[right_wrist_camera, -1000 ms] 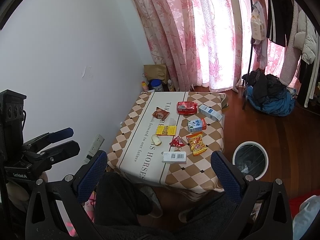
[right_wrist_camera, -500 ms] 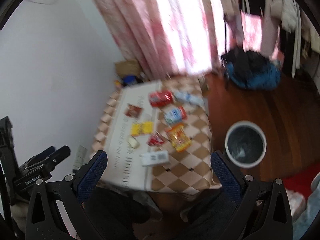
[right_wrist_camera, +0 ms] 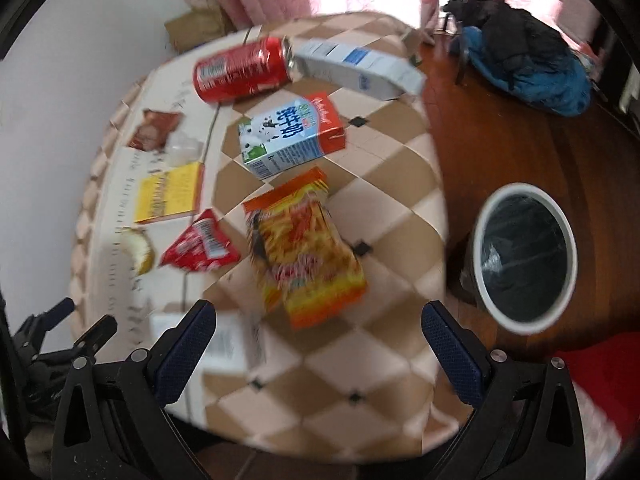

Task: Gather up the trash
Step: 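Grasp the orange chip bag with the right tool while the left tool grasps the white barcode box, then carry both items over the white bin and open both tools to drop them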

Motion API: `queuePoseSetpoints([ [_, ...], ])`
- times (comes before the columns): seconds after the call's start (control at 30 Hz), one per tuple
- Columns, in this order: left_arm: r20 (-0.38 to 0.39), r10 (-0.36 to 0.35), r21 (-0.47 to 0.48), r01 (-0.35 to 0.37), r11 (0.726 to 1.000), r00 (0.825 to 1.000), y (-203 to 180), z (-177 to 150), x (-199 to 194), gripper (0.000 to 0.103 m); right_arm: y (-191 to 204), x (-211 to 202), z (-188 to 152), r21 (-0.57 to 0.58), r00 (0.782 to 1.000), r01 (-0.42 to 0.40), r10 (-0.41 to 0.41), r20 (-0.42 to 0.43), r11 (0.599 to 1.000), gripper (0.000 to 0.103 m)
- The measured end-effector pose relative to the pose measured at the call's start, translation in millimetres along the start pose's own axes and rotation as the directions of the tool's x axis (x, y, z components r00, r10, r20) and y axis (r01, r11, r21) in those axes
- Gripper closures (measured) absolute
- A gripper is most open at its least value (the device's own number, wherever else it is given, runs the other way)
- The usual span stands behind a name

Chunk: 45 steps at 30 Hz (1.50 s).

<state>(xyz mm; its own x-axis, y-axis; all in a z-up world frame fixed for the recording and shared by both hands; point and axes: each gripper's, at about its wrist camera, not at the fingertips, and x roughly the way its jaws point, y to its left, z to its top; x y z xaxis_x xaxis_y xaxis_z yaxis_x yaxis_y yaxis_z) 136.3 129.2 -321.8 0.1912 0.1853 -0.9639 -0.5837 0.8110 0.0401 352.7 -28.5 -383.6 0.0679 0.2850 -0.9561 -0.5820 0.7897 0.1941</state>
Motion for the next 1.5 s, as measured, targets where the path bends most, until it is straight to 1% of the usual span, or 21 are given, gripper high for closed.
queuePoseSetpoints([
  [0.1, -0.010, 0.000, 0.045, 0.001, 0.999, 1.000, -7.2, 7.5, 14.5, 0.000, 11.3, 29.2, 16.4, -0.049, 0.999, 0.023, -0.025, -0.037, 0.999, 0.001],
  [0.2, -0.002, -0.002, 0.112, 0.002, 0.994, 1.000, -17.5, 12.6, 17.6, 0.001, 19.9, 50.0, 26.3, -0.083, 0.998, 0.021, -0.026, -0.060, 0.996, 0.008],
  [0.27, -0.003, -0.010, 0.148, 0.010, 0.989, 1.000, -23.9, 14.8, 13.7, 0.008, 23.6, 58.2, 31.8, -0.086, 0.998, 0.013, -0.018, -0.067, 0.996, 0.027],
  [0.3, 0.003, -0.016, 0.166, 0.015, 0.986, 1.000, -27.8, 15.3, 8.4, 0.018, 24.8, 62.6, 33.0, -0.089, 0.997, 0.015, -0.022, -0.076, 0.996, 0.032],
  [0.33, 0.017, -0.030, 0.195, 0.026, 0.980, 0.999, -34.8, 15.2, -1.2, 0.020, 25.2, 62.3, 33.5, -0.093, 0.997, 0.019, -0.025, -0.069, 0.995, 0.040],
  [0.37, 0.029, -0.047, 0.222, 0.040, 0.974, 0.998, -41.7, 14.7, -9.4, 0.020, 25.6, 61.7, 36.2, -0.099, 0.998, 0.016, -0.022, -0.060, 0.995, 0.054],
  [0.4, 0.042, -0.067, 0.254, 0.054, 0.966, 0.997, -49.4, 13.6, -17.3, 0.020, 23.5, 59.1, 34.8, -0.104, 0.998, 0.018, -0.024, -0.055, 0.994, 0.059],
  [0.5, 0.041, -0.147, 0.411, 0.118, 0.904, 0.988, -85.5, 6.3, -39.0, 0.020, 4.5, 51.0, 25.3, -0.044, 0.998, -0.022, 0.020, -0.058, 0.999, 0.062],
  [0.53, 0.020, -0.170, 0.481, 0.140, 0.866, 0.985, -102.9, 1.2, -41.3, 0.020, -2.7, 48.1, 22.6, -0.031, 0.998, -0.024, 0.022, -0.058, 0.999, 0.062],
  [0.63, -0.048, -0.164, 0.598, 0.160, 0.786, 0.985, -136.1, -7.2, -27.7, 0.020, -28.2, 39.2, 3.9, 0.022, 0.997, -0.040, 0.041, -0.065, 0.999, 0.062],
  [0.73, -0.110, -0.127, 0.642, 0.168, 0.748, 0.986, -155.6, -13.3, -6.7, 0.020, -48.2, 32.4, -18.2, 0.063, 0.996, -0.041, 0.046, -0.074, 0.997, 0.062],
  [0.87, -0.146, -0.098, 0.657, 0.171, 0.734, 0.984, -163.2, -16.7, 11.4, 0.020, -63.8, 27.9, -42.4, 0.108, 0.996, -0.050, 0.057, -0.065, 0.993, 0.062],
  [0.93, -0.133, -0.093, 0.655, 0.158, 0.739, 0.987, -164.7, -17.5, 12.7, 0.033, -65.2, 26.5, -47.2, 0.111, 0.996, -0.052, 0.060, -0.063, 0.992, 0.062],
  [1.0, -0.130, -0.093, 0.625, 0.154, 0.765, 0.987, -163.4, -17.8, 13.3, 0.036, -60.8, 27.8, -48.1, 0.107, 0.996, -0.056, 0.063, -0.063, 0.993, 0.062],
  [1.03, -0.129, -0.084, 0.600, 0.145, 0.787, 0.988, -158.2, -18.3, 12.9, 0.045, -60.4, 27.6, -49.1, 0.103, 0.996, -0.054, 0.061, -0.062, 0.993, 0.062],
  [1.1, -0.142, -0.090, 0.539, 0.153, 0.828, 0.986, -138.5, -15.7, 16.3, 0.051, -55.8, 27.4, -49.7, 0.081, 0.997, -0.039, 0.044, -0.058, 0.996, 0.062],
  [1.2, -0.081, -0.047, 0.472, 0.080, 0.878, 0.996, -120.8, -16.3, 18.4, 0.052, -50.3, 28.3, -46.7, 0.066, 0.998, -0.039, 0.043, -0.046, 0.997, 0.062],
  [1.27, -0.070, -0.011, 0.476, 0.043, 0.879, 0.998, -116.0, -20.9, 26.7, 0.051, -48.3, 28.4, -44.8, 0.060, 0.999, -0.036, 0.038, -0.026, 0.998, 0.061],
  [1.3, -0.059, -0.008, 0.470, 0.035, 0.882, 0.998, -112.6, -22.9, 28.1, 0.054, -47.4, 28.3, -44.6, 0.057, 0.999, -0.029, 0.030, -0.019, 0.998, 0.060],
  [1.43, -0.058, -0.052, 0.371, 0.070, 0.926, 0.997, -95.3, -32.6, 28.4, 0.057, -43.0, 27.6, -46.7, 0.042, 1.000, -0.002, 0.002, -0.004, 0.999, 0.059],
  [1.5, -0.047, -0.056, 0.342, 0.069, 0.937, 0.997, -88.5, -38.4, 25.1, 0.058, -40.9, 27.0, -49.4, 0.026, 1.000, 0.014, -0.014, 0.012, 1.000, 0.062],
])
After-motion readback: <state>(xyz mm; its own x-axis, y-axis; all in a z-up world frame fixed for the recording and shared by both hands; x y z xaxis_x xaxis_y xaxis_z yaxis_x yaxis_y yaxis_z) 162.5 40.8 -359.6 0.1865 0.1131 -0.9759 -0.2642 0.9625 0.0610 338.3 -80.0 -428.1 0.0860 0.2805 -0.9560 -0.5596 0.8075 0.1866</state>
